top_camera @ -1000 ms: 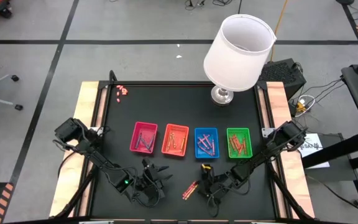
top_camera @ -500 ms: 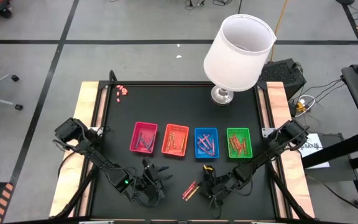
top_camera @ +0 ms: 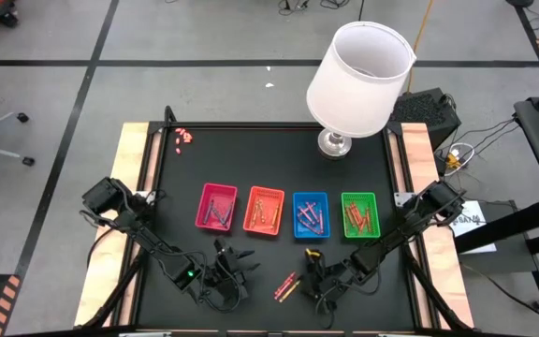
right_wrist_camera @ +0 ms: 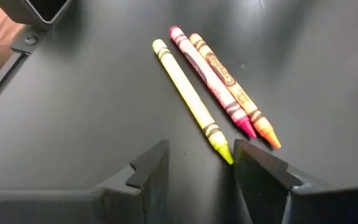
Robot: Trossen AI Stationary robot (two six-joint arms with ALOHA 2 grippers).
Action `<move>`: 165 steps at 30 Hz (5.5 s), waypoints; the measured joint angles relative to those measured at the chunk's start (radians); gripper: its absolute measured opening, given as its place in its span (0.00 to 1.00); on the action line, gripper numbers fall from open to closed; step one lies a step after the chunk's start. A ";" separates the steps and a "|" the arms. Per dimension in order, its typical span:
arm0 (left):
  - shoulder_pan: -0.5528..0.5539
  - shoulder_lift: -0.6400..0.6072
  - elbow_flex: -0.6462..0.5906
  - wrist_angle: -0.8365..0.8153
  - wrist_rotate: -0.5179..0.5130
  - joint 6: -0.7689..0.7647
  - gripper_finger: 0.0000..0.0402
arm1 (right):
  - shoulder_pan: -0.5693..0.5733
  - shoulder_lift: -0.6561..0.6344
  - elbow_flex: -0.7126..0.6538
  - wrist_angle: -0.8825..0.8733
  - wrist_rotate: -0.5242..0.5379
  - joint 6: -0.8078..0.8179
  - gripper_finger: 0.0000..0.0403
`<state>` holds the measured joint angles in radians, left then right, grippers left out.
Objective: Sort crayons
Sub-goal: Put the yellow crayon into the orange bin
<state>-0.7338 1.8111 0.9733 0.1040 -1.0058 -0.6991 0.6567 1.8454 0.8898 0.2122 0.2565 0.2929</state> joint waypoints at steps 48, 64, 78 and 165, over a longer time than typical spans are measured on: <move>0.000 0.000 0.000 0.000 0.000 0.002 0.45 | -0.014 0.035 0.001 0.081 -0.050 -0.095 0.36; 0.000 0.000 0.000 0.001 -0.001 0.001 0.45 | -0.014 0.083 0.003 0.130 -0.043 -0.047 0.22; 0.000 0.000 0.000 0.000 -0.001 0.000 0.45 | -0.012 0.079 0.003 0.118 -0.047 -0.080 0.02; 0.006 0.000 0.000 0.284 0.120 0.261 0.45 | 0.170 -0.239 0.001 0.120 0.449 -0.757 0.01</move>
<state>-0.7282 1.8107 0.9730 0.3877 -0.8856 -0.4379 0.8272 1.6067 0.8906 0.3317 0.7055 -0.4638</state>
